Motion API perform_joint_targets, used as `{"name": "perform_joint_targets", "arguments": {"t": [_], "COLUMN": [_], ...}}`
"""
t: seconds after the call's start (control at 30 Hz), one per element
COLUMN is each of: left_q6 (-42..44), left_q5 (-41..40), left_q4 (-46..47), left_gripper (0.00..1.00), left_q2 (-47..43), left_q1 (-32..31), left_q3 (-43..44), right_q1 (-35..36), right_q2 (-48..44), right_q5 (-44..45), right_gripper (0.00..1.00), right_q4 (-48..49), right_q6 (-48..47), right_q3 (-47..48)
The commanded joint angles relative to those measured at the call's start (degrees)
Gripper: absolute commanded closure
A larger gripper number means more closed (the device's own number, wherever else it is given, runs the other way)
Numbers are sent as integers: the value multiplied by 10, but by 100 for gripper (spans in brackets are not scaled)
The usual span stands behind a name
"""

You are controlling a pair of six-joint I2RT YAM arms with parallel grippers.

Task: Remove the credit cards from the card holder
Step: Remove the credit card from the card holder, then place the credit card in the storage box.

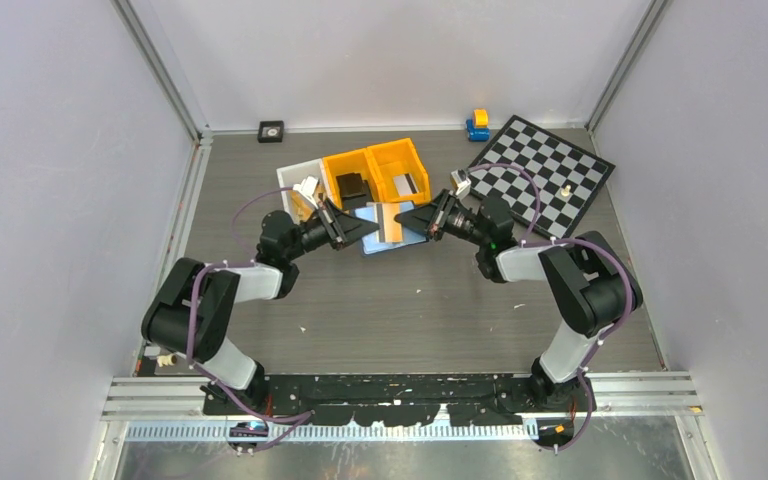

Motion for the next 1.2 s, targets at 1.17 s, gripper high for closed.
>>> {"name": "perform_joint_targets", "arguments": {"t": [1.17], "left_q6": [265], "left_q5": [-346], "left_q4": [-518], "left_gripper": [100], "left_q2": [-593], "left_q1": [59], "left_q3": [-42], "right_q1": [123], "right_q2": [118], "right_q5": [195], "right_gripper": [100], "right_q4": [-456], "right_q6": [-262], "right_q3": [368]}}
